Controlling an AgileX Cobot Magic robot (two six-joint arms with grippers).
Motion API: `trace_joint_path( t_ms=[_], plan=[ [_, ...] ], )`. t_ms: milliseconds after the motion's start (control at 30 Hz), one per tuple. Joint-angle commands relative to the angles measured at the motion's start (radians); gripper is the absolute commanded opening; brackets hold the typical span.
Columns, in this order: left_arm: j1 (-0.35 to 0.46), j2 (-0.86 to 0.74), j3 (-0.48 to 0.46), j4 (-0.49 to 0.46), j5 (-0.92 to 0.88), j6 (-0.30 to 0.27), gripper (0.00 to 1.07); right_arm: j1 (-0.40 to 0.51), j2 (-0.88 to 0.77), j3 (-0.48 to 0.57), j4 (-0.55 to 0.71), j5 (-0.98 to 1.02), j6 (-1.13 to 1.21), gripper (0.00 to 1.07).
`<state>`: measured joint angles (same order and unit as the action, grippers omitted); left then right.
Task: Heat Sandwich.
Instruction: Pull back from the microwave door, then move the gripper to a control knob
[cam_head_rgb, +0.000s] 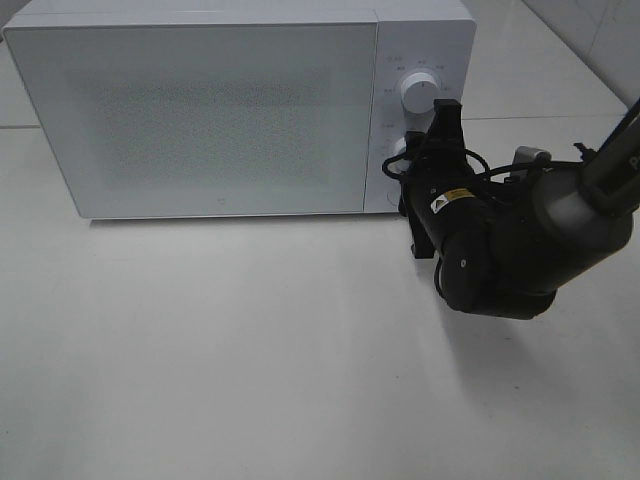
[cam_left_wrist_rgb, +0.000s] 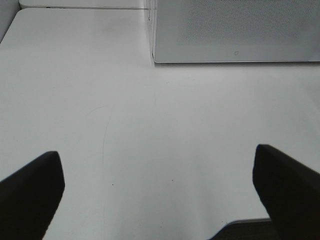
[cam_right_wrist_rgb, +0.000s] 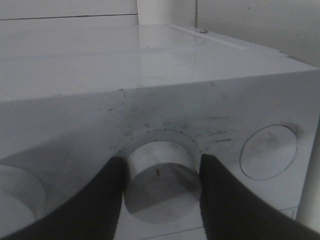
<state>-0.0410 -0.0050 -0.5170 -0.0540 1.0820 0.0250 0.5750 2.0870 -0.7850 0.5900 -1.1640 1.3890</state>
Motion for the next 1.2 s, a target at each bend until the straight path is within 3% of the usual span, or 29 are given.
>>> trace_joint_path(
  t_ms=[33,367,467,500,567,667,800,1200],
  plan=[
    [0.002,-0.017,0.002,-0.008,-0.012,0.001,0.97,-0.001,-0.014,-0.045,-0.083,-0.149,0.011,0.08],
    [0.002,-0.017,0.002,-0.008,-0.012,0.001,0.97,-0.001,-0.016,-0.045,-0.068,-0.142,-0.023,0.18],
    [0.002,-0.017,0.002,-0.008,-0.012,0.001,0.97,-0.001,-0.016,-0.045,-0.047,-0.116,-0.039,0.29],
    [0.002,-0.017,0.002,-0.008,-0.012,0.001,0.97,-0.001,-0.019,-0.044,-0.033,-0.094,-0.045,0.38],
    [0.002,-0.017,0.002,-0.008,-0.012,0.001,0.97,-0.001,-0.022,-0.042,-0.024,-0.079,-0.052,0.42],
    [0.002,-0.017,0.002,-0.008,-0.012,0.001,0.97,-0.001,-0.053,-0.018,0.02,-0.064,-0.12,0.6],
    [0.002,-0.017,0.002,-0.008,-0.012,0.001,0.97,-0.001,-0.075,0.015,0.022,-0.044,-0.151,0.73],
    [0.002,-0.017,0.002,-0.008,-0.012,0.001,0.97,-0.001,-0.189,0.147,-0.034,0.119,-0.259,0.76]
  ],
)
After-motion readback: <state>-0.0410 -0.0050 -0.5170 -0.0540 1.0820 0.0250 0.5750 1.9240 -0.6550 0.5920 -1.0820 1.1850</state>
